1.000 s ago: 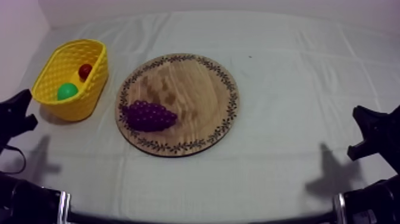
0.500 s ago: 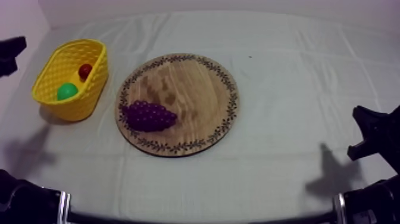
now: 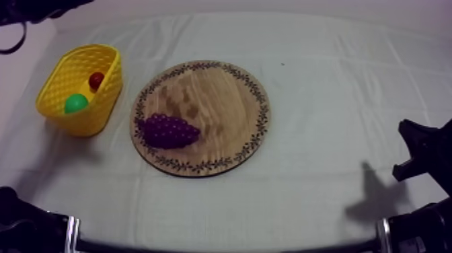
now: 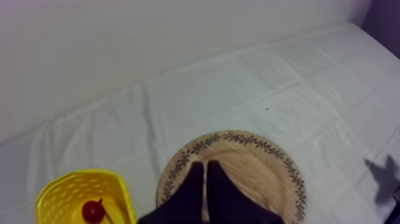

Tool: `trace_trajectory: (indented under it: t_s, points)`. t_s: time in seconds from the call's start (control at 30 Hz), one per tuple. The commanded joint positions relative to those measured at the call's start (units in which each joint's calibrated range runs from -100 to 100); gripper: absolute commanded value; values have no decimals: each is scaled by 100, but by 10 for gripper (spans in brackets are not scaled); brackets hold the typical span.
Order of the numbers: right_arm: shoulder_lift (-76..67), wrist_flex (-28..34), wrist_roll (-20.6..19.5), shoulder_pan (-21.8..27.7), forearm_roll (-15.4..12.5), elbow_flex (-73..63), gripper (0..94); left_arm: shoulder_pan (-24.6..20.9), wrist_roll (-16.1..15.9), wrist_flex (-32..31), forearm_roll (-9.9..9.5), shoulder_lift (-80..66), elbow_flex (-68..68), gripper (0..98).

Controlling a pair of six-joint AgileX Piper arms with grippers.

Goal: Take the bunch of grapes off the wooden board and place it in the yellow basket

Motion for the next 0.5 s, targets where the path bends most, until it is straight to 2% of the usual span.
trace_trajectory:
  t_s: [0.0,0.23,0.47]
  points:
    - [-1,-3,0,-2,1,-3,4,124,0,109,-17,563,-303,0]
    - [-1,-3,0,-2,1,-3,4,326,-44,584,-42,1497,-894,0]
    - [-1,-3,0,-2,1,-3,4,485,47,825,-270,2311,-1031,0]
